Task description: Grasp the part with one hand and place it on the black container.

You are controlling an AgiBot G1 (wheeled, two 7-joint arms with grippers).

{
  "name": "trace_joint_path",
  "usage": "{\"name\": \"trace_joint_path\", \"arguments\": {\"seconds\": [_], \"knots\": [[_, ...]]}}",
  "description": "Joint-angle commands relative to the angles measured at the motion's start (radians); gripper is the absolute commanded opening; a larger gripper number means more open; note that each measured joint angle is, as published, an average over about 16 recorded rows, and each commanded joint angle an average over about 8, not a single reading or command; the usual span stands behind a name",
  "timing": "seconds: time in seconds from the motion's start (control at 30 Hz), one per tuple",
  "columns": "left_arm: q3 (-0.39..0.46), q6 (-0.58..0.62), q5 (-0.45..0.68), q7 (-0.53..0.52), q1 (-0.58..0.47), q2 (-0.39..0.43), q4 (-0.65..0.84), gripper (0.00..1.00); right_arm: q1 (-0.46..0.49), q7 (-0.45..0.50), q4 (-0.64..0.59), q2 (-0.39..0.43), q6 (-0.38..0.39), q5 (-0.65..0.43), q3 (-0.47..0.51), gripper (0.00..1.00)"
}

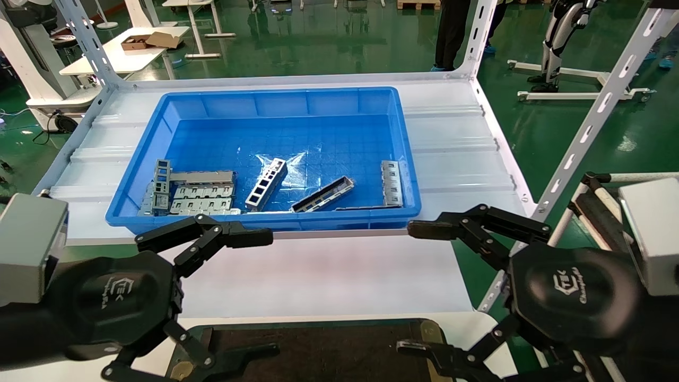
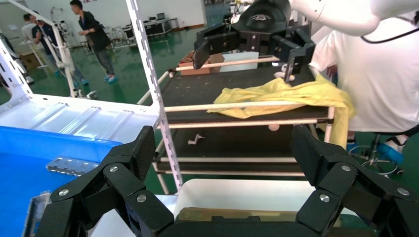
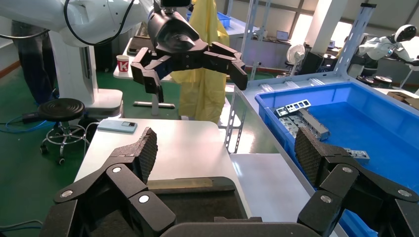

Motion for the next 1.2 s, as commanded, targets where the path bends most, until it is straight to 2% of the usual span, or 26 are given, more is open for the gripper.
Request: {"name": "trace_joint_path", "arguments": {"seconds": [0.03,0.6,0.83,1.2], "knots": [[0.002,-0.009,0.009,0.003,-0.001,0.003,-0.005,1.0,0.0,0.0,0.0,0.0,0.0,0.0,0.0,1.0],[0.069,-0.18,0.188,-0.038,-0.106,0.115,0.066,1.0,0.0,0.0,0.0,0.0,0.0,0.0,-0.001,1.0],[0.103,-0.206,0.249,-0.053,-0.199,0.182,0.178,1.0,0.0,-0.001,0.0,0.0,0.0,0.001,-0.001,1.0],[0.165,-0.229,0.369,0.006,-0.342,0.293,0.405,1.0,0.0,-0.001,0.0,0.0,0.0,0.001,-0.001,1.0]]}}
